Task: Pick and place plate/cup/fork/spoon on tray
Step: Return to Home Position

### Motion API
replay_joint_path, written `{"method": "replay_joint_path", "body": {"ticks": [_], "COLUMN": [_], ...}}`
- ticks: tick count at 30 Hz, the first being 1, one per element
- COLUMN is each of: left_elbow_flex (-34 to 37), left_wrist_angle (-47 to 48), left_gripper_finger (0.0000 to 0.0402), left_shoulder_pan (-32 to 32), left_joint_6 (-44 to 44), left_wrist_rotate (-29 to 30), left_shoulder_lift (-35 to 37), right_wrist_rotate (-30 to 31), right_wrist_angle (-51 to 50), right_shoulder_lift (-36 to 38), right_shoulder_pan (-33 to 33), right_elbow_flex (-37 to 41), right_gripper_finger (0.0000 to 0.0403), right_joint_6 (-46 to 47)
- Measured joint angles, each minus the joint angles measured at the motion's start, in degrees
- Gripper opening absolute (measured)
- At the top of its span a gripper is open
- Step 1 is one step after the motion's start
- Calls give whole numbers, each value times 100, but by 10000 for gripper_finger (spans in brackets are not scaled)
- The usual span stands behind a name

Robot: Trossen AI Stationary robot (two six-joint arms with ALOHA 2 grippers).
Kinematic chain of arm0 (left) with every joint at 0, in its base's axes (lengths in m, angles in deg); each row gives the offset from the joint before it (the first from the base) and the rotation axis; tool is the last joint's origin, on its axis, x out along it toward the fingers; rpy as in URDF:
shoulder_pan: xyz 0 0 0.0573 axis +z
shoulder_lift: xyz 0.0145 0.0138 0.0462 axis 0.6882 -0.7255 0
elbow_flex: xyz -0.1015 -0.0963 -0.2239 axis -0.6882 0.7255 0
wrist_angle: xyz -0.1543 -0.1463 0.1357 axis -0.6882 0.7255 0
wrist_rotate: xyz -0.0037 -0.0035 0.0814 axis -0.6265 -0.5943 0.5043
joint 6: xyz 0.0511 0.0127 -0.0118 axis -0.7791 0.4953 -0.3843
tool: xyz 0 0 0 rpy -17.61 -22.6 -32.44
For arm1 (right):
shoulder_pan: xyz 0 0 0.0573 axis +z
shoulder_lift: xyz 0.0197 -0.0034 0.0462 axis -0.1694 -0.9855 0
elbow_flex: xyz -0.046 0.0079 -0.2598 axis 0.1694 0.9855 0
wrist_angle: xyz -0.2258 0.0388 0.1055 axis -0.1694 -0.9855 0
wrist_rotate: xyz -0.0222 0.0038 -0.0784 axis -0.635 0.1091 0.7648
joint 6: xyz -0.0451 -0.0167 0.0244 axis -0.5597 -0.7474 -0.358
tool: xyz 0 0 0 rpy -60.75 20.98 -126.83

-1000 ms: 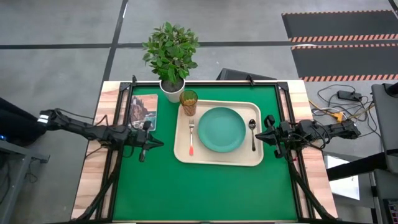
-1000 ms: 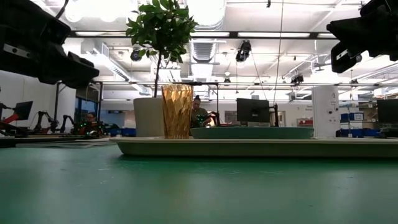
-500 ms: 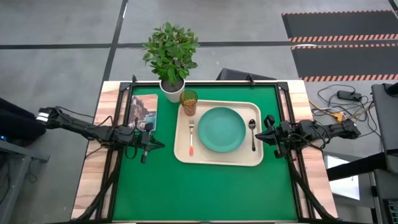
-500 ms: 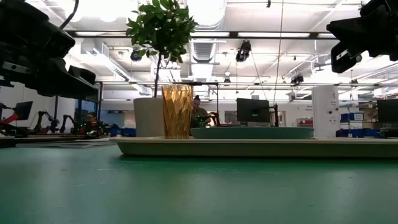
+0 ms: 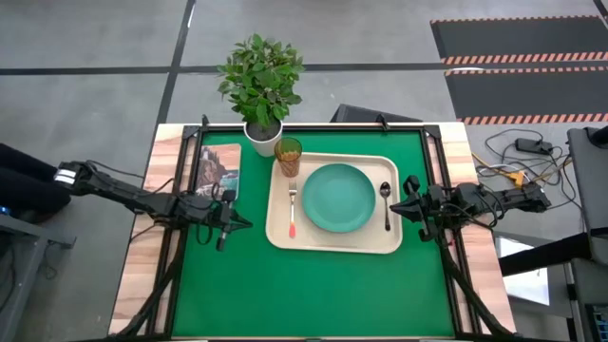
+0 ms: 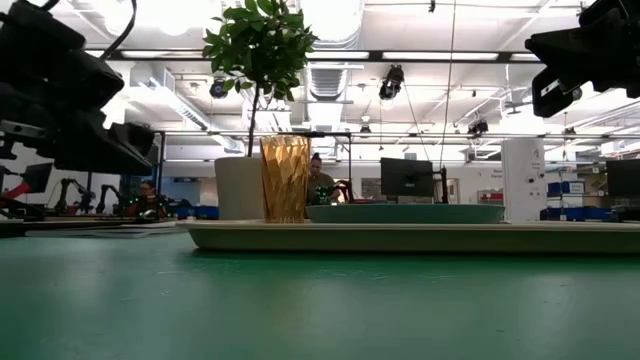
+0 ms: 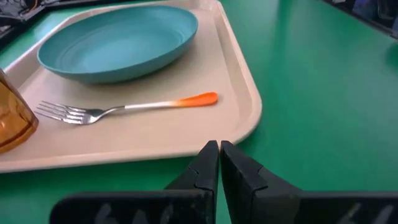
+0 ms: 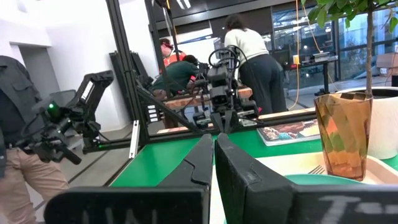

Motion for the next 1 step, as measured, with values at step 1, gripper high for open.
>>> {"method": "replay_joint_path", "body": {"ticks": [1], "left_elbow_flex": [0], "left_wrist_angle": [0], "left_gripper_finger": [0], "left_shoulder_pan": [0], "left_joint_6": [0], "left_wrist_rotate": [1], "left_shoulder_lift": [-34], "right_wrist_rotate": [0], "right_wrist_angle": [0], "right_shoulder_lift": [0], "right_shoulder_pan": [0], "right_elbow_flex": [0], "right_gripper_finger": [9], "right_joint_6": [0]}}
